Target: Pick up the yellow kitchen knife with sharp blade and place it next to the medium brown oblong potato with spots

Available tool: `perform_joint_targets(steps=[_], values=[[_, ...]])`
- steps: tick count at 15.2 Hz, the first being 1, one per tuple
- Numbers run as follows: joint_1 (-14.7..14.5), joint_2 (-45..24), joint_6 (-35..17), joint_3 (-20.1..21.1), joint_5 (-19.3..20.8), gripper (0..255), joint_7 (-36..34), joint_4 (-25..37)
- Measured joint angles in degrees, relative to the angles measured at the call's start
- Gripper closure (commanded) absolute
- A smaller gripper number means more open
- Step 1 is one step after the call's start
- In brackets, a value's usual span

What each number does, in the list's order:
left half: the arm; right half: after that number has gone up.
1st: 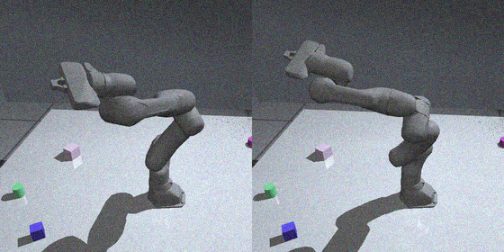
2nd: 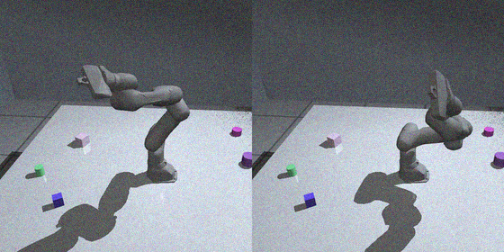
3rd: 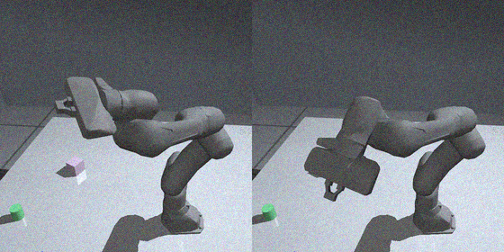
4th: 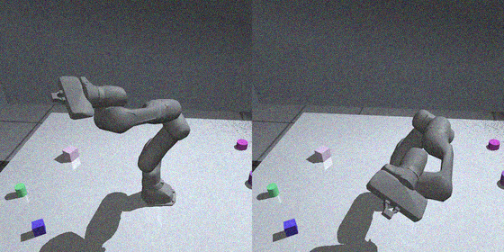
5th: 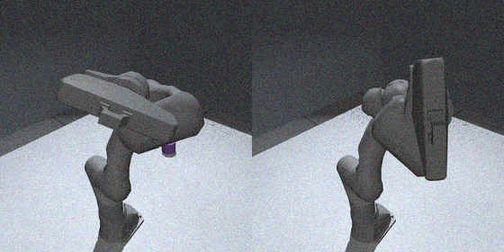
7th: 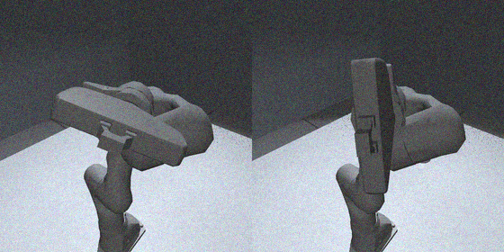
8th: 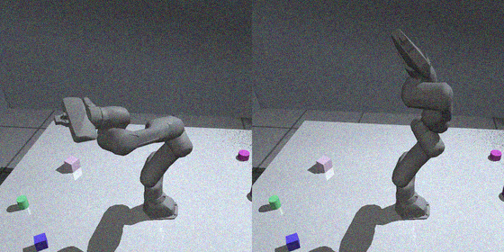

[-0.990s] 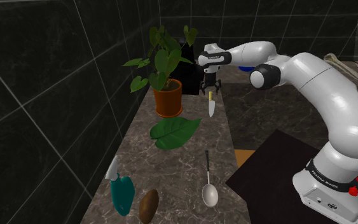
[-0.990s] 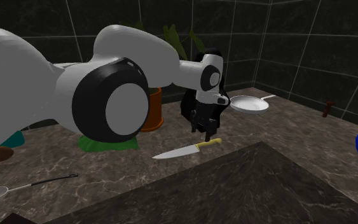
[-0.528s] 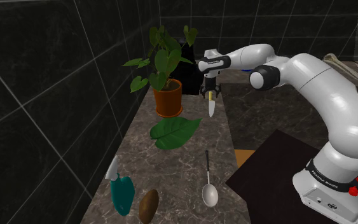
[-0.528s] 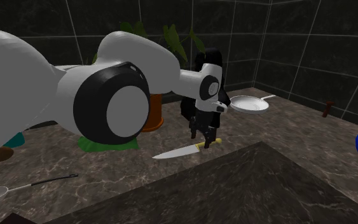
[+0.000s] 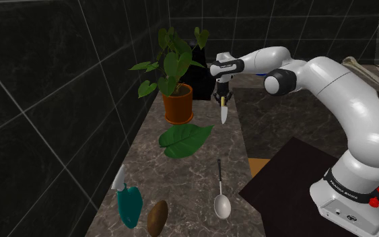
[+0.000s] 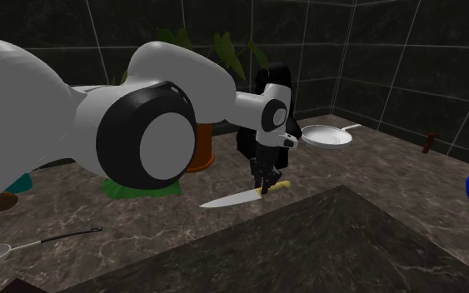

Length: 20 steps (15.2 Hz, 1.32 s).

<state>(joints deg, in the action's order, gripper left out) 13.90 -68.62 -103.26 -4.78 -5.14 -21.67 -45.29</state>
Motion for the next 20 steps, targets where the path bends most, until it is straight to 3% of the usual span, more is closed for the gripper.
perform_joint_targets(steps=[10,20], values=[[-0.05,1.08,0.1,-0.03,0.01,255,0.03,-0.98],[-0.14,5.05,4.21,-0.16,0.15,255,-0.09,-0.81]])
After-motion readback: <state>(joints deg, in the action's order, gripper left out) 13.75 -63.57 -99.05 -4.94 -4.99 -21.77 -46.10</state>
